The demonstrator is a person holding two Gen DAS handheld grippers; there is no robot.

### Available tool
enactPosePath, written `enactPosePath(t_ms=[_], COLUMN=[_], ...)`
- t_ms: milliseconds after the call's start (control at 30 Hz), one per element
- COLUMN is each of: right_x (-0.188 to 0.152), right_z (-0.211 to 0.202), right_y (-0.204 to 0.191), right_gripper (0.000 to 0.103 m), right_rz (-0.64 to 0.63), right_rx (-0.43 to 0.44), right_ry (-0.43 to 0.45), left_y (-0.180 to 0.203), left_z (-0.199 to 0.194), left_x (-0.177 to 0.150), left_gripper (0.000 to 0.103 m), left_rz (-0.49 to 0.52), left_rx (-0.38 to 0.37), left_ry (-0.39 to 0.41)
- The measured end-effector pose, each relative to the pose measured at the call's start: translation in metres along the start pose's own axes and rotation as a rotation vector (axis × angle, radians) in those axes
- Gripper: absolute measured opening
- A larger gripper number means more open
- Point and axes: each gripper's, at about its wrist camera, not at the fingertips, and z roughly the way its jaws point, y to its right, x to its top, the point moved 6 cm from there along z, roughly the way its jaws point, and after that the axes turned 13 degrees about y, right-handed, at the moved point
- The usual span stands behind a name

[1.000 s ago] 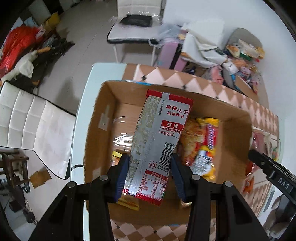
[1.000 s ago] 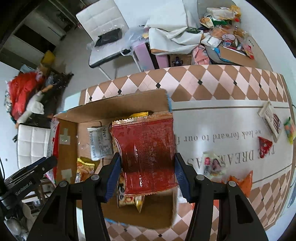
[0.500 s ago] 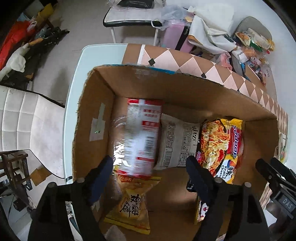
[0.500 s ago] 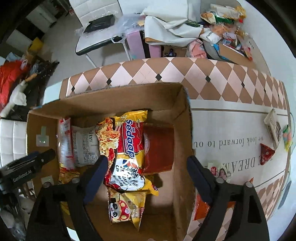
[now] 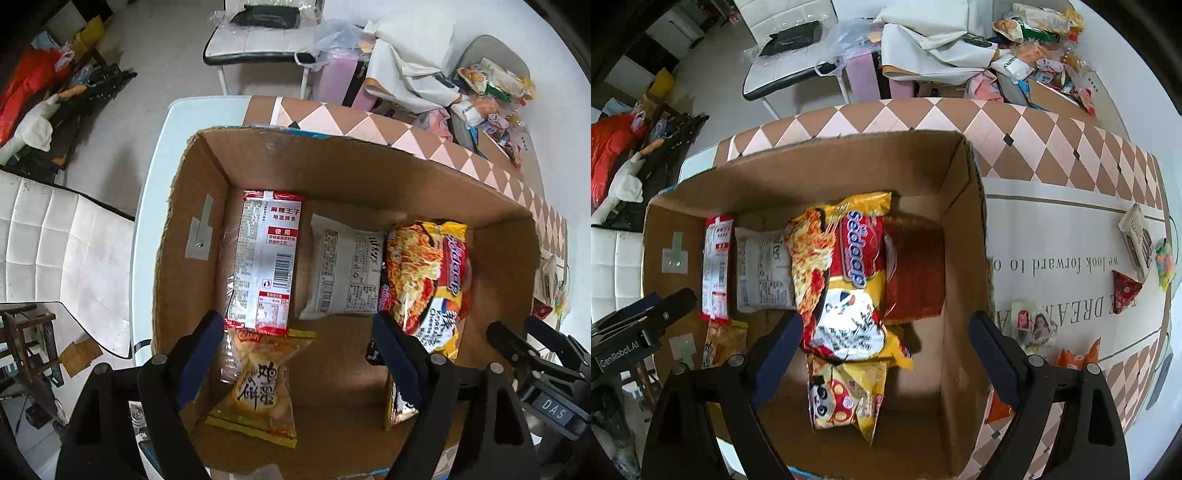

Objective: Organize snacks
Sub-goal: 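Carry both packets into the box and open both tools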

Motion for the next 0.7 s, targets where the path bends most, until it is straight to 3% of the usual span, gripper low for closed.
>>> enactPosePath(t_ms=[367, 700], right_x=[-0.03, -0.065], right_z=[-0.049, -0.124], right_y=[-0.002, -0.001], right_gripper=[0.093, 0.093], right_rz=[-0.016, -0.031], right_rx=[0.014, 0.019], right_ry=[0.074, 0.204], left_y=[0.002, 0.008], left_z=[-0.062, -0.124], left_x=[-0.021, -0.061], left_gripper=[0.082, 0.082], left_rz=[0.019, 0.062], left_rx=[0.039, 0.073], left_ry=[0.182, 0.31])
